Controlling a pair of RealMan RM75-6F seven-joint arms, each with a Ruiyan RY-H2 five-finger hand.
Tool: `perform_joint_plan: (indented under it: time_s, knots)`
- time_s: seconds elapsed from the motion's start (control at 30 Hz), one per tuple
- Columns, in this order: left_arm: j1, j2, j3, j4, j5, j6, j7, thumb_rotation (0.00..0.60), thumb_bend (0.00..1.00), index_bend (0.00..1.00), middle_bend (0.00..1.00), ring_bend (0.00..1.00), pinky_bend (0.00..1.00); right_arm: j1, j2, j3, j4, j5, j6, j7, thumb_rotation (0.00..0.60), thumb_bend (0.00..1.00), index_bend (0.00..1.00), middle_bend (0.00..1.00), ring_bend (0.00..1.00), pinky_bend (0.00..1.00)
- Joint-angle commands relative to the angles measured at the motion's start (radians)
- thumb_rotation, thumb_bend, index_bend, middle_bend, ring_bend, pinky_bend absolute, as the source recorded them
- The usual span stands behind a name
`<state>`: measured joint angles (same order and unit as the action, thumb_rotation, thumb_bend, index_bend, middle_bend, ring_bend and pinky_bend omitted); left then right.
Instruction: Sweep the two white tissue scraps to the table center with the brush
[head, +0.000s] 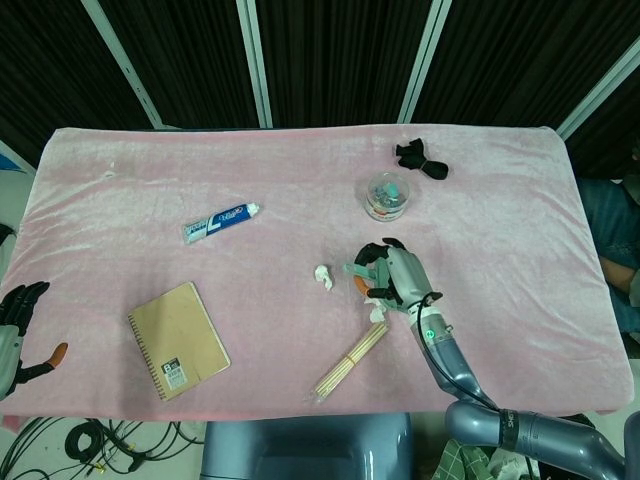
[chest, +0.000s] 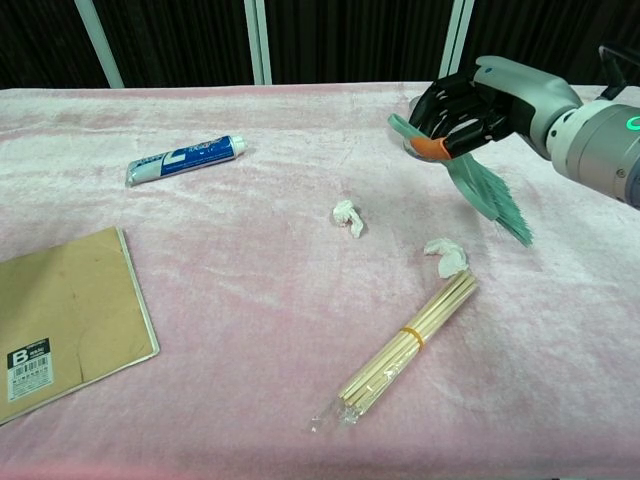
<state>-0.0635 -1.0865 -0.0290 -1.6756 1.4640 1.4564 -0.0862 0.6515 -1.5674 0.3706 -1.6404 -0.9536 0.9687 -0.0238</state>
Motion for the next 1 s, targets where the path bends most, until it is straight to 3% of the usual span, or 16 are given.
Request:
perform_joint_plan:
  time_s: [0.03,0.4,1.0]
  knots:
    - [0.000,0.000,0.000,0.000,0.000,0.001,0.000,0.600,0.30,0.08,0.09,0.00,0.16,0.000,-0.005,-0.010,-0.003,0.019,0.014,-0.015,0.600,0.40,0.80,0.70,0.40,0.12]
    - [0.001,-0.002,-0.001,0.000,0.000,0.003,0.003,0.600,0.30,0.08,0.09,0.00,0.16,-0.009,-0.065,-0.029,0.060,-0.012,0.047,0.039,0.600,0.41,0.81,0.71,0.40,0.12]
    - [0.000,0.000,-0.002,0.000,-0.003,0.000,-0.002,0.600,0.30,0.08,0.09,0.00,0.16,-0.006,-0.172,-0.017,0.159,-0.072,0.062,0.174,0.600,0.43,0.83,0.72,0.42,0.12]
